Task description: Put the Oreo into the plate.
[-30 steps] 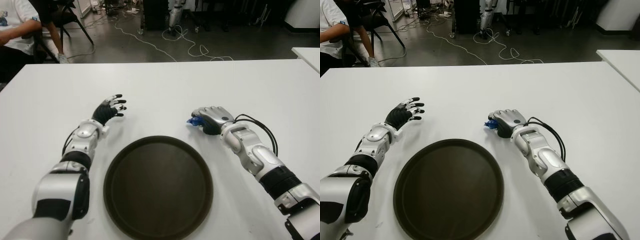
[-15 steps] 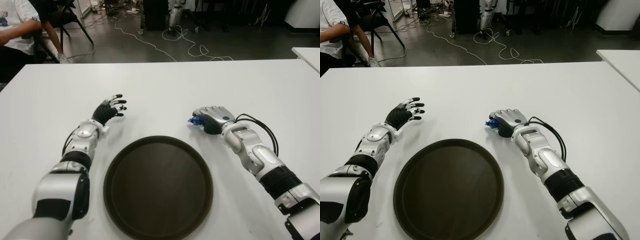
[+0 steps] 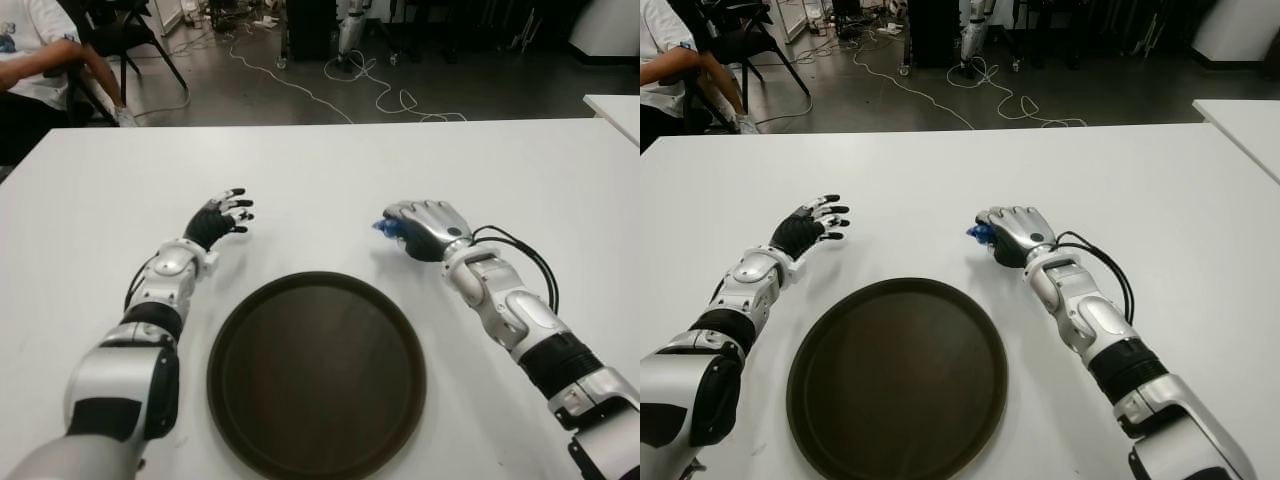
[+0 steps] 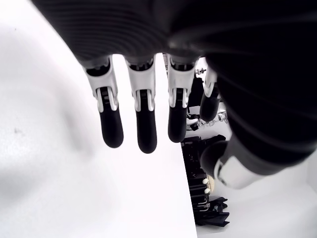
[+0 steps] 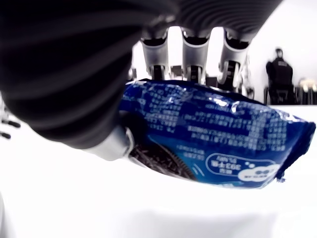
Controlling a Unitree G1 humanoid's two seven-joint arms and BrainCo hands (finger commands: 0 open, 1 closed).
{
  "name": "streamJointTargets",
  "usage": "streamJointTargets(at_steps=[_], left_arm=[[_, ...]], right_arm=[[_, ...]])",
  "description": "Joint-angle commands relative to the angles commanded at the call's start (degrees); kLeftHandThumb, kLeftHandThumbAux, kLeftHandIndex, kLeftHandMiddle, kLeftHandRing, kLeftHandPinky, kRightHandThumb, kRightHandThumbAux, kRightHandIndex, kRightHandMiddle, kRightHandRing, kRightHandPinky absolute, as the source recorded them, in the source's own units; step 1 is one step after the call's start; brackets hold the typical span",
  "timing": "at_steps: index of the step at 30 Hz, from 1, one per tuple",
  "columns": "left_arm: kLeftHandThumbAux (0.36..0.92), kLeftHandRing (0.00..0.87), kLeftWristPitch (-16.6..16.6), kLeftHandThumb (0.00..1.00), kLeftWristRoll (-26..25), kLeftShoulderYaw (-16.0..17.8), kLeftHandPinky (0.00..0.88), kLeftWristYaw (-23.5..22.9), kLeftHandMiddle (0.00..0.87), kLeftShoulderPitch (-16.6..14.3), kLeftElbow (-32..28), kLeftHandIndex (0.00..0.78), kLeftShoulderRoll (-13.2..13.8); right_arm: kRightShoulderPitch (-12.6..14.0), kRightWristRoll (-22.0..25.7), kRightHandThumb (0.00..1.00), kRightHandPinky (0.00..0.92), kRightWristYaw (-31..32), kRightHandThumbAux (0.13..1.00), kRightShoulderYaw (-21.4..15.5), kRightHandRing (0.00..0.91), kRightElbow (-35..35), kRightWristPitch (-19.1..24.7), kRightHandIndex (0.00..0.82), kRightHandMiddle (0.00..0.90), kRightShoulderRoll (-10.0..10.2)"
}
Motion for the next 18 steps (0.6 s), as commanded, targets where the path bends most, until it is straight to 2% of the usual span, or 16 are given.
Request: streamJointTargets(at_steps=[18], left_arm=[[0.659, 0.236, 0.09, 0.000, 0.03, 0.01, 0.259, 0.03, 0.214, 0.06, 0.01, 0.141, -0.08]], right_arm=[[0.79, 0.43, 0.690, 0.718, -4.07, 0.731, -1.79, 0.721, 0.05, -0.30, 0.425, 0.707, 1.03]])
